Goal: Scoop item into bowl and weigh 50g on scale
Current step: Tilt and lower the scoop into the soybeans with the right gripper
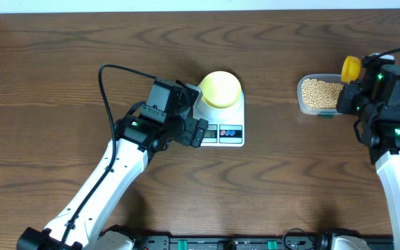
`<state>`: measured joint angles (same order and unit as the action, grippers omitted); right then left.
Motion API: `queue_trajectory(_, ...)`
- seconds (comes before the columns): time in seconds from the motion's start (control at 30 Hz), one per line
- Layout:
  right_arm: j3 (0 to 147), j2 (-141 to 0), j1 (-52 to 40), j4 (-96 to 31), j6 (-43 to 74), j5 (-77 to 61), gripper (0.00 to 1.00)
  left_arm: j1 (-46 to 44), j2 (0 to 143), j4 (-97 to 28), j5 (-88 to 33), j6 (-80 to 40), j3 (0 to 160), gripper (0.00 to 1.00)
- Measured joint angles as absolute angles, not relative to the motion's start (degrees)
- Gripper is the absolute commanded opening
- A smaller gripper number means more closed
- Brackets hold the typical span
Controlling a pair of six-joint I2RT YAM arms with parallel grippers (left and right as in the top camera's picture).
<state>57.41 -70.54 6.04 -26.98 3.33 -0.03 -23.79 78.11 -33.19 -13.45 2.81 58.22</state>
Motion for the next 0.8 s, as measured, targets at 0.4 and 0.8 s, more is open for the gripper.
queue_trajectory(0.4,57.4,-71.0,6.0,-26.8,2.9,-1.7,0.01,-23.8,78.1,-33.2,-16.4,2.8,58.2,0.9)
queue_trajectory(0.8,57.4,-71.9,8.5,-27.2,2.3,-1.9,0.01,-23.8,78.1,-33.2,-16.6,2.9,58.2,0.9)
